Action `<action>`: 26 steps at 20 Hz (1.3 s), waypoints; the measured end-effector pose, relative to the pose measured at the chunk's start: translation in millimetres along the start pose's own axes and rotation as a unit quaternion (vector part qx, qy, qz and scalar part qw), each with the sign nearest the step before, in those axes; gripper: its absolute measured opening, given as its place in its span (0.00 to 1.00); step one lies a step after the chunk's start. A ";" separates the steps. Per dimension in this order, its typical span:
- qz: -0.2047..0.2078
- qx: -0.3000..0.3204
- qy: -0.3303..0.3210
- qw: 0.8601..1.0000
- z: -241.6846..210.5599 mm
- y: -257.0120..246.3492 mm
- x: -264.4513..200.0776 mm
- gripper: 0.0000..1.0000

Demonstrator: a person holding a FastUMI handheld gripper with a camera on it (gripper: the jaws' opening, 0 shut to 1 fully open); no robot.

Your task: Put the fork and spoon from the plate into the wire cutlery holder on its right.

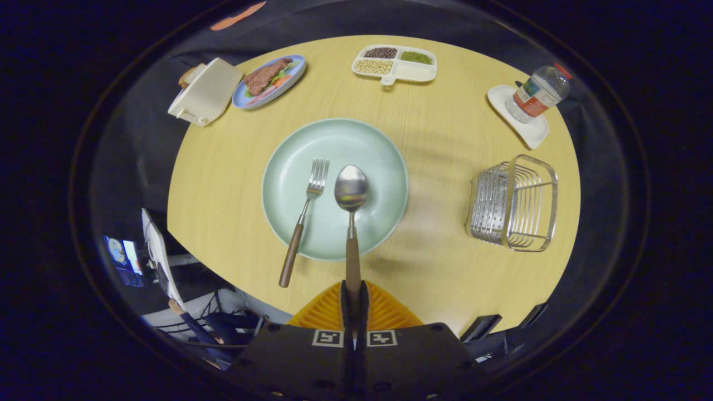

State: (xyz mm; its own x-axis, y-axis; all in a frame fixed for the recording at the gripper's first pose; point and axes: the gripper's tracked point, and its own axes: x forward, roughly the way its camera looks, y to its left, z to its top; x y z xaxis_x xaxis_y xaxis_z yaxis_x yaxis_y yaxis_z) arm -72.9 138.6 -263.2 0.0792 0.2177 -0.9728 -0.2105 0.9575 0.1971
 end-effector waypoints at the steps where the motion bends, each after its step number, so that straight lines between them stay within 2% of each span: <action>1: 0.002 0.002 -0.004 1.000 1.4 -2.7 -9.6 0.00; 8: 0.009 0.052 -0.028 0.998 2.9 -52.3 -79.1 0.00; 12: -0.018 0.086 -0.044 0.995 1.4 -102.9 -104.6 0.00; 14: -0.025 0.111 -0.036 0.993 -5.0 -119.9 -107.0 0.00; 20: -0.009 0.164 0.022 0.986 -28.1 -136.0 -90.7 0.00; 26: -0.010 0.195 0.048 0.980 -18.7 -148.2 -75.0 0.01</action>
State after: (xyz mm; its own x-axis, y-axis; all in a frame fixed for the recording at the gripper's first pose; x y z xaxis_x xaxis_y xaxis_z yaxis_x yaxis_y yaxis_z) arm -65.8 -23.1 -221.8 -0.0157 0.1980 -0.9801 0.1795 0.9648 0.1921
